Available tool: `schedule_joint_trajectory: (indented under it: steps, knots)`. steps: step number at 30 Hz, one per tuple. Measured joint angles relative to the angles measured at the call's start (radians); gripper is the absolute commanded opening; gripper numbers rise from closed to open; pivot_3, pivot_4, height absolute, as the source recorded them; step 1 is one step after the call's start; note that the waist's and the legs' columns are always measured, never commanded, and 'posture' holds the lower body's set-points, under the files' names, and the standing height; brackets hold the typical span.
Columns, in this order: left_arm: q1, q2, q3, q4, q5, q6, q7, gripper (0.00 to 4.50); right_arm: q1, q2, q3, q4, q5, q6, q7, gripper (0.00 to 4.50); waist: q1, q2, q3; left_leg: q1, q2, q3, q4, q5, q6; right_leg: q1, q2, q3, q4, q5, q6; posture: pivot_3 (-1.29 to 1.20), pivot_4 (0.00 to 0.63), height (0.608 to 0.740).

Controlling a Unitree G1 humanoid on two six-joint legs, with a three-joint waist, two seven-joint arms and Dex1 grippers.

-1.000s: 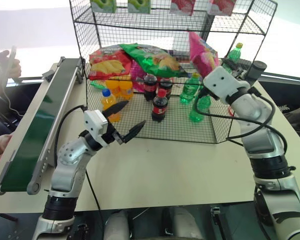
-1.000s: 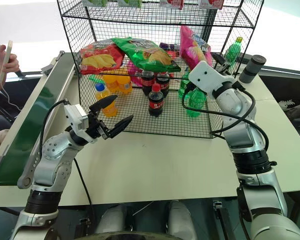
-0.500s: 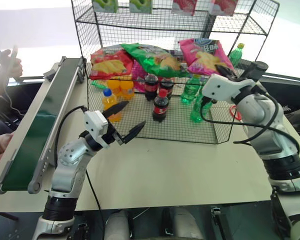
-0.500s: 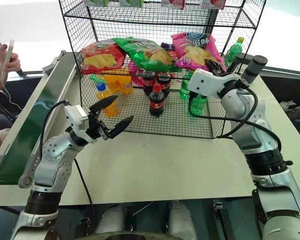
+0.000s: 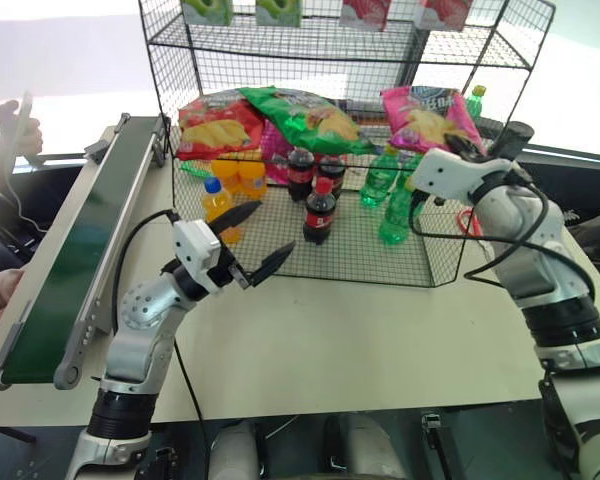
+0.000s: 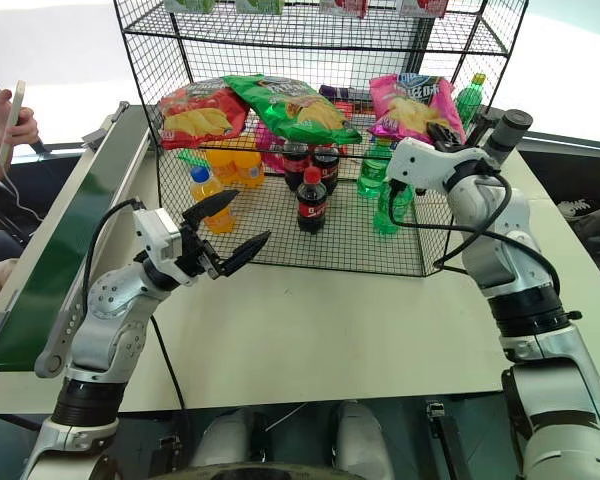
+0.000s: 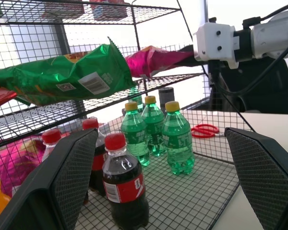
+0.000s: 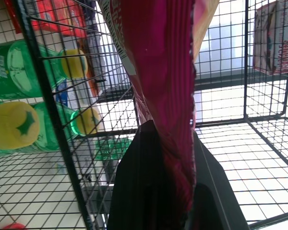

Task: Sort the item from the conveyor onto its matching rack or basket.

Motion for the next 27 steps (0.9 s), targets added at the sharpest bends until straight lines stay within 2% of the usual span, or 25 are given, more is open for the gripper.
schedule_joint_trajectory:
  steps: [3,5,6,11,12,19,27]
  knots:
    - [0.004,0.000,-0.001,0.000,0.001,0.000,0.004,4.50,0.000,0.000,-0.001,0.013,0.010,-0.010,0.005,0.05,0.000,0.000,0.000,0.000,0.000,0.000,0.000,0.000,0.000,0.000,0.000,0.000,0.000,0.000,0.000,0.00,0.150,0.726]
    - [0.004,-0.001,-0.002,0.000,0.002,0.000,0.009,4.50,0.001,0.000,-0.001,0.013,0.025,-0.015,0.017,0.86,0.000,0.000,0.000,0.000,0.000,0.000,0.000,0.000,0.000,0.000,0.000,0.000,0.000,0.000,0.000,0.00,0.150,0.726]
    - [0.004,-0.002,-0.002,0.000,0.002,0.000,0.011,4.50,0.002,0.000,-0.001,0.013,0.031,-0.015,0.021,1.10,0.000,0.000,0.000,0.000,0.000,0.000,0.000,0.000,0.000,0.000,0.000,0.000,0.000,0.000,0.000,0.00,0.150,0.726]
    - [0.005,-0.005,-0.005,-0.001,0.002,0.000,0.015,4.50,0.010,-0.026,-0.023,-0.009,0.054,-0.030,0.037,3.45,0.001,0.000,0.000,0.000,0.000,0.000,0.000,0.000,0.000,0.000,0.000,0.000,0.000,0.000,0.000,0.00,0.150,0.726]
    - [0.005,-0.005,-0.006,-0.001,0.002,0.000,0.015,4.50,0.015,-0.029,-0.034,-0.019,0.068,-0.032,0.047,3.79,0.001,0.000,0.000,0.000,0.000,0.000,0.000,0.000,0.000,0.000,0.000,0.000,0.000,0.000,0.000,0.00,0.150,0.726]
    - [0.005,-0.005,-0.010,-0.001,0.003,-0.001,0.018,4.50,0.090,-0.047,-0.106,-0.114,0.230,-0.085,0.165,3.79,0.000,0.000,0.000,0.000,0.000,0.000,0.000,-0.001,0.001,0.000,0.000,0.000,0.000,0.000,0.000,0.00,0.150,0.726]
    - [0.005,-0.005,-0.023,-0.001,0.006,-0.001,0.015,4.50,0.100,-0.031,-0.135,-0.121,0.384,-0.121,0.235,3.79,0.002,0.000,0.000,0.000,0.000,0.000,0.000,-0.001,0.002,0.000,0.000,0.000,0.000,0.000,0.000,0.00,0.150,0.726]
